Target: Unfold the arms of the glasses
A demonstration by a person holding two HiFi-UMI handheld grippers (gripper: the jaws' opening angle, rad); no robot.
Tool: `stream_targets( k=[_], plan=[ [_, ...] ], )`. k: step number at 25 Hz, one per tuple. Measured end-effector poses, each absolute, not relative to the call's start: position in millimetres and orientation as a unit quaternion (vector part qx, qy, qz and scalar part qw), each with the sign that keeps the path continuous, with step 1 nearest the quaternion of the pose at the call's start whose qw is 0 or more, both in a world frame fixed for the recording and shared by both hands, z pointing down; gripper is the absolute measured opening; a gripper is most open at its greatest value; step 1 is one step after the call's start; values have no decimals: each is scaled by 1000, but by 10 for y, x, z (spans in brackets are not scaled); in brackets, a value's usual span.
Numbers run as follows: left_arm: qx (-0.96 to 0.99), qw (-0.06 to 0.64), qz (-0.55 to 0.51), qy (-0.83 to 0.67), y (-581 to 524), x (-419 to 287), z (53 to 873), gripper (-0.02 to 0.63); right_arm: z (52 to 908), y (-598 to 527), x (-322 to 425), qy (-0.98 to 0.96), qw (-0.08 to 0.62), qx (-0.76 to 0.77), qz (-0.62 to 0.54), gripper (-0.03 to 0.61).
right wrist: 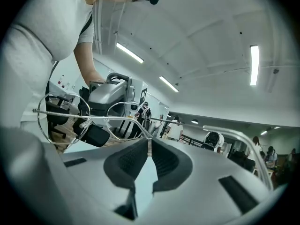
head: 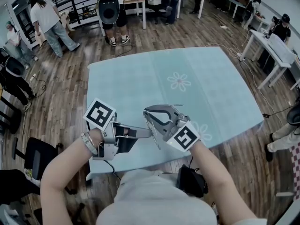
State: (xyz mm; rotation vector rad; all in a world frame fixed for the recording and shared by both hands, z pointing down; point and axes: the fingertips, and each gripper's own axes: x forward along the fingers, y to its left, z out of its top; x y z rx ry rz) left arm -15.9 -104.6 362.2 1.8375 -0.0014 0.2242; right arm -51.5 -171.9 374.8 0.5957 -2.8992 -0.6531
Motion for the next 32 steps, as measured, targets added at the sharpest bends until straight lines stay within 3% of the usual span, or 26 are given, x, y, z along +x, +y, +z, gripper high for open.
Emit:
stream_targets(
  k=[32],
  plan=[
    [795, 601, 76, -29, -1238, -293, 3674, 8, 3747, -1959, -30, -949, 10, 277, -149, 23]
  ],
)
